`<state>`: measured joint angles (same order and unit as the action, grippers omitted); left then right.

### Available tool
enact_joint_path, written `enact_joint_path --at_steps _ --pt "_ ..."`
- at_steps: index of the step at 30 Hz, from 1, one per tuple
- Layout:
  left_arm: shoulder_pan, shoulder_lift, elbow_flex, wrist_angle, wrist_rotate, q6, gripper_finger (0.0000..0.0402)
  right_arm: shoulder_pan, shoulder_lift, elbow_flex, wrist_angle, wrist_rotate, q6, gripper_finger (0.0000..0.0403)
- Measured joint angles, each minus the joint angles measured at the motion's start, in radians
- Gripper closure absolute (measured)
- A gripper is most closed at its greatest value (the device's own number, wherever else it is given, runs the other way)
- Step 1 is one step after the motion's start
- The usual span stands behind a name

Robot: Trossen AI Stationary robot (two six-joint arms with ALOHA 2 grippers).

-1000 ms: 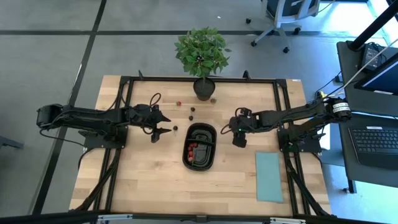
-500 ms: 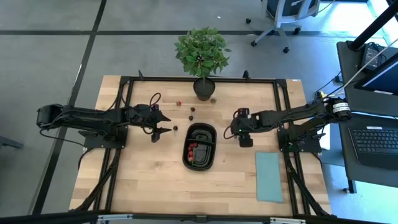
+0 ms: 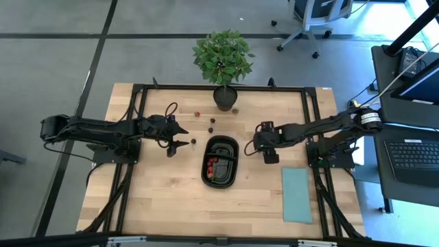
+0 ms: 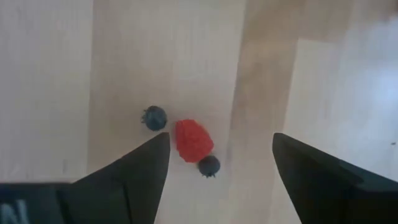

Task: Pick and placing Produce into tupperware
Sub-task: Put the red raspberry into the black container with the other red fruits

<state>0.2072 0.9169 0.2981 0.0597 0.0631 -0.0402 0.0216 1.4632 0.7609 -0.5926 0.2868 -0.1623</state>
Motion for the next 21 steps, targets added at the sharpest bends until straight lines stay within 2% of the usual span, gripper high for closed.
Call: enact_joint_path --at_steps 11,21 --pt "0.000 0.000 0.000 0.000 0.000 0.000 0.0166 0.000 0.104 0.000 0.000 -0.038 -0.002 0.0118" --pt "0.000 0.000 0.000 0.000 0.000 0.000 0.0166 0.001 0.124 0.003 0.007 -0.042 -0.003 0.0130"
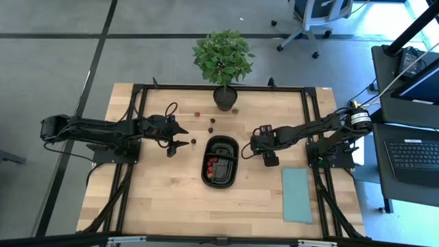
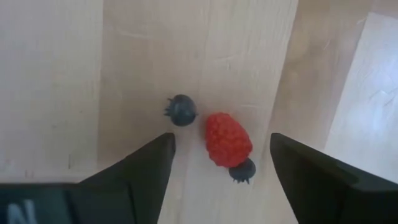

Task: Pick and placing Produce into tupperware
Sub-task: Put the red raspberry into the black container with the other red fruits

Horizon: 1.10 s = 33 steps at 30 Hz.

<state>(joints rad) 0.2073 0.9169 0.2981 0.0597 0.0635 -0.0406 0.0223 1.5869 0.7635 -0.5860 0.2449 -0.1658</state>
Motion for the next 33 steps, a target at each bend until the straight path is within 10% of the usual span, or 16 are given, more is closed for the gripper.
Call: enact_joint_path --at_steps 33 --pt "0.000 0.000 0.000 0.000 0.000 0.000 0.0166 0.000 0.004 -0.003 0.006 -0.064 0.059 0.0281"
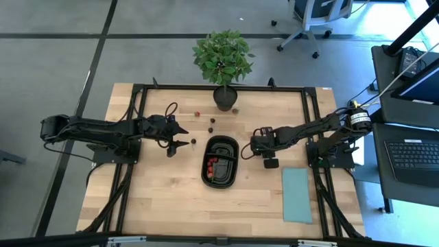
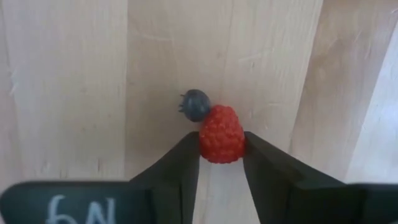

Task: Pick and placing Produce into tupperware
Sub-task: Put the red raspberry into the black container with the other red fruits

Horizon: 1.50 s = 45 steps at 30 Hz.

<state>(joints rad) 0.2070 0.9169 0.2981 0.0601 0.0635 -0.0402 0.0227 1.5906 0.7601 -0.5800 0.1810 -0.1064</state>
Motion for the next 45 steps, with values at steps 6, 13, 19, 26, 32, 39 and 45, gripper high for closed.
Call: enact_joint_path --at_steps 6,13,19,26,32,39,45 --pt "0.000 0.000 0.000 0.000 0.000 0.000 0.0166 0.000 0.000 0.000 -0.001 0.002 0.030 0.0303" --pt "0.000 0.000 0.000 0.000 0.000 0.000 0.0166 -0.003 0.005 0.082 -0.111 0.037 0.104 0.0303" --pt "0.000 0.000 0.000 0.000 0.000 0.000 0.0166 -0.002 0.004 0.231 -0.158 0.093 0.107 0.0303" --pt "0.000 0.000 0.000 0.000 0.000 0.000 0.0166 0.017 0.002 0.365 0.128 0.020 0.129 0.0303" --pt "0.000 0.000 0.000 0.000 0.000 0.000 0.0166 0.058 0.016 0.362 0.484 -0.130 0.126 0.0303" --pt "0.000 0.000 0.000 0.000 0.000 0.000 0.0166 0.111 0.146 0.360 0.562 -0.133 0.099 0.0302" --pt "0.000 0.000 0.000 0.000 0.000 0.000 0.0166 0.139 0.246 0.359 0.576 -0.152 0.104 0.0302"
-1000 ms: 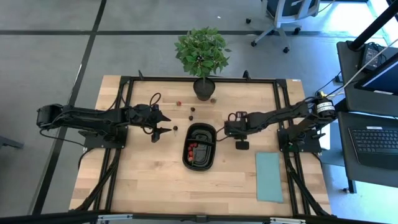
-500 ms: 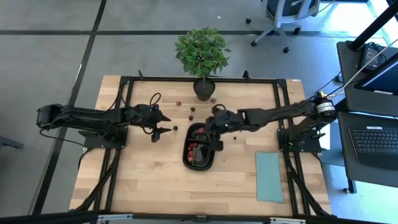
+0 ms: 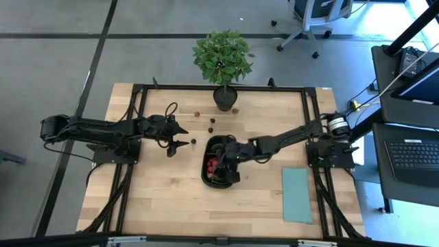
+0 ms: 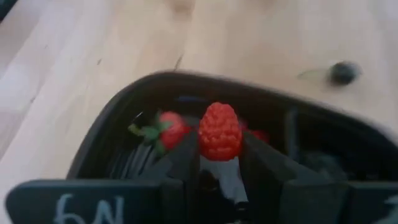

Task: Pick and placing Produce into tupperware
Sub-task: Put the red raspberry into the black container with the other red fruits

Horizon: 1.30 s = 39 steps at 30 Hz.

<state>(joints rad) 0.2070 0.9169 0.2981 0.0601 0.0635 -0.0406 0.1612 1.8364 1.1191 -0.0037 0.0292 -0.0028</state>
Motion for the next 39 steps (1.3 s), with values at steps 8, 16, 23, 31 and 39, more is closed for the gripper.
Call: enact_joint_path --at_steps 8,16,23,31,39 --pt "0.000 0.000 0.000 0.000 0.000 0.000 0.0166 0.006 0.042 0.000 -0.030 -0.058 0.051 0.0302" --pt "0.000 0.000 0.000 0.000 0.000 0.000 0.0166 0.006 0.067 0.000 -0.033 -0.058 0.051 0.0302" --pt "0.000 0.000 0.000 0.000 0.000 0.000 0.0166 0.002 0.068 0.000 -0.095 -0.049 0.051 0.0302" --pt "0.000 0.000 0.000 0.000 0.000 0.000 0.0166 0.003 0.068 0.000 -0.096 -0.050 0.050 0.0292" --pt "0.000 0.000 0.000 0.000 0.000 0.000 0.0166 0.003 0.068 0.000 -0.096 -0.050 0.051 0.0269"
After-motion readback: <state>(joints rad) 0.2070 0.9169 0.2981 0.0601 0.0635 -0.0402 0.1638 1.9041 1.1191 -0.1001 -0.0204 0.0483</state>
